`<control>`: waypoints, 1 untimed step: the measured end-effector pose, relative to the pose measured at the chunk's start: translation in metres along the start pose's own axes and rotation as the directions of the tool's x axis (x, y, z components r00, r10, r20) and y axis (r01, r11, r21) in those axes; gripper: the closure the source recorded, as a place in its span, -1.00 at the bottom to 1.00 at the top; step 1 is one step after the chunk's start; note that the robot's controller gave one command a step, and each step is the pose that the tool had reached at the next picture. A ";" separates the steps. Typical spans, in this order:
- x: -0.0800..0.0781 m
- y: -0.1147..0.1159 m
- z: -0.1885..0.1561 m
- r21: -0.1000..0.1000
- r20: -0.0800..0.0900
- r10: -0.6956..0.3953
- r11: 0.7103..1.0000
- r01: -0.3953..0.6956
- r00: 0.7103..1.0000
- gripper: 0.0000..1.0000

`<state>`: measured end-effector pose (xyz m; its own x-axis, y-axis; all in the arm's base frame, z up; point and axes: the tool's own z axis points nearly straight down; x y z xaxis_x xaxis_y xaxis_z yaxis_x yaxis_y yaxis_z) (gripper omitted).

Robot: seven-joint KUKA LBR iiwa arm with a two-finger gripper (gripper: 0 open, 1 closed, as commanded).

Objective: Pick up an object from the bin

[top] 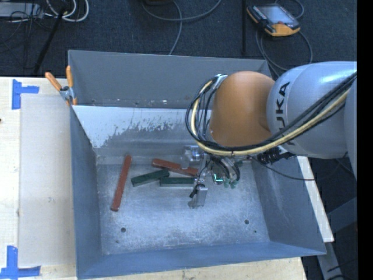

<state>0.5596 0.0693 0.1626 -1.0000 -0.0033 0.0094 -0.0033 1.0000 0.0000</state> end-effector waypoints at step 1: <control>-0.044 0.069 0.097 -0.001 0.007 -0.112 0.994 0.112 0.994 -1.00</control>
Offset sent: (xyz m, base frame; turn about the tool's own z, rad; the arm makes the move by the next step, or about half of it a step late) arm 0.0437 0.0661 -0.0926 -0.1054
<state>0.6023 0.1382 0.0650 -0.9933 -0.1155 0.0024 -0.1155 0.9933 0.0018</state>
